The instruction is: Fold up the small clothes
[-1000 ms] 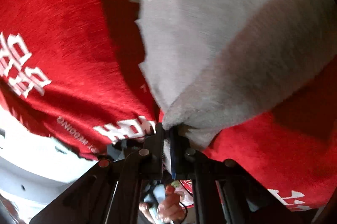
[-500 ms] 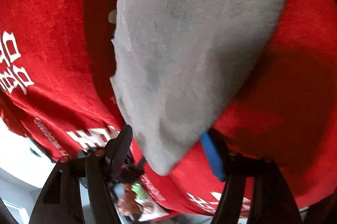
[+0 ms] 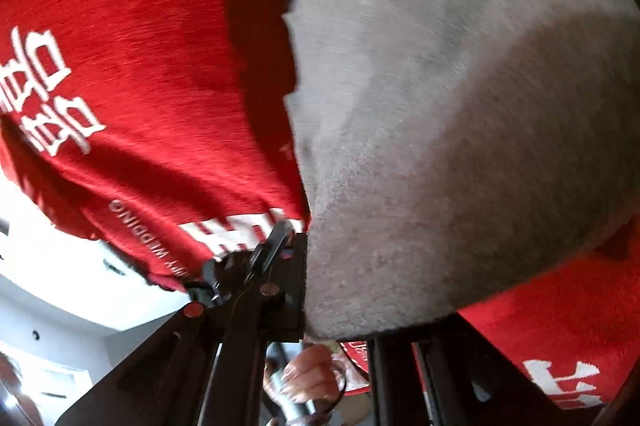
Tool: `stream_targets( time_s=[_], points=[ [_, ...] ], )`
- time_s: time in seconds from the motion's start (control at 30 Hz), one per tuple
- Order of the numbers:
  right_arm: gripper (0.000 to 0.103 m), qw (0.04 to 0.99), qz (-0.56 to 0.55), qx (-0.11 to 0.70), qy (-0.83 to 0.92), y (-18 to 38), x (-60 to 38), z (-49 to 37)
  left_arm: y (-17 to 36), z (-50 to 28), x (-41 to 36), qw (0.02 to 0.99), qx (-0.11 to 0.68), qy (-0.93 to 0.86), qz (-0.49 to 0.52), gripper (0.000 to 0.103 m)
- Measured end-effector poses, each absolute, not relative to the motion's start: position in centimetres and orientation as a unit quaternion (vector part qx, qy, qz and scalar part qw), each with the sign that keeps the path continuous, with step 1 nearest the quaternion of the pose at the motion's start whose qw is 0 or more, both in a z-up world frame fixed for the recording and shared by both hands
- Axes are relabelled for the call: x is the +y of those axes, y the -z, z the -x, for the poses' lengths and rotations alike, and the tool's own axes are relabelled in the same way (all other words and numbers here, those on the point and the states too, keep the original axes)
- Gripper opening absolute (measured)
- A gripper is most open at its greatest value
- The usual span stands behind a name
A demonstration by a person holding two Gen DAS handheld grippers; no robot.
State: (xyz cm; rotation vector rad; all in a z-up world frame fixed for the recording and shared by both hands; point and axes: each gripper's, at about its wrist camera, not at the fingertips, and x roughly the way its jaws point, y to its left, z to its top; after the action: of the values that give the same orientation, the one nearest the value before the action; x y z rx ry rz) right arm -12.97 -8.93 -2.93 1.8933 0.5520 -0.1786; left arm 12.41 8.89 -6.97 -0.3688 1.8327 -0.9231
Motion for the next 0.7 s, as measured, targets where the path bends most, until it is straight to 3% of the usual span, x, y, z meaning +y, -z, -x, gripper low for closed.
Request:
stream_targets(
  time_s=[0.13, 0.23, 0.3, 0.47, 0.53, 0.57, 0.6, 0.7],
  points=[
    [0.008, 0.564, -0.785, 0.247, 0.067, 2.4, -9.4, 12.8, 6.3, -11.9, 5.7, 0.503, 0.751, 0.403, 0.142, 0.102],
    [0.008, 0.566, -0.769, 0.288, 0.073, 2.8, -8.6, 12.9, 6.0, -11.3, 3.6, 0.539, 0.742, 0.393, 0.071, 0.1],
    [0.009, 0.566, -0.747, 0.34, 0.078, 3.3, -7.7, 12.8, 6.1, -10.8, 2.7, 0.559, 0.733, 0.386, 0.028, 0.074],
    [0.021, 0.559, -0.653, 0.505, 0.075, 2.5, -6.3, 14.2, 5.8, -10.1, 1.7, 0.573, 0.723, 0.385, -0.025, 0.072],
    [0.026, 0.57, -0.632, 0.52, 0.073, 1.1, -7.1, 15.1, 5.7, -9.8, 1.3, 0.578, 0.72, 0.382, -0.042, 0.072],
    [0.027, 0.582, -0.621, 0.519, 0.077, 0.2, -8.0, 15.5, 5.5, -9.6, 1.1, 0.585, 0.715, 0.378, -0.055, 0.064],
    [0.027, 0.597, -0.608, 0.515, 0.089, -0.8, -9.1, 15.8, 5.4, -9.5, 1.2, 0.594, 0.709, 0.373, -0.072, 0.045],
    [0.025, 0.65, -0.55, 0.506, 0.136, -2.8, -13.3, 15.4, 5.1, -9.6, 1.7, 0.607, 0.706, 0.357, -0.078, 0.022]
  ],
)
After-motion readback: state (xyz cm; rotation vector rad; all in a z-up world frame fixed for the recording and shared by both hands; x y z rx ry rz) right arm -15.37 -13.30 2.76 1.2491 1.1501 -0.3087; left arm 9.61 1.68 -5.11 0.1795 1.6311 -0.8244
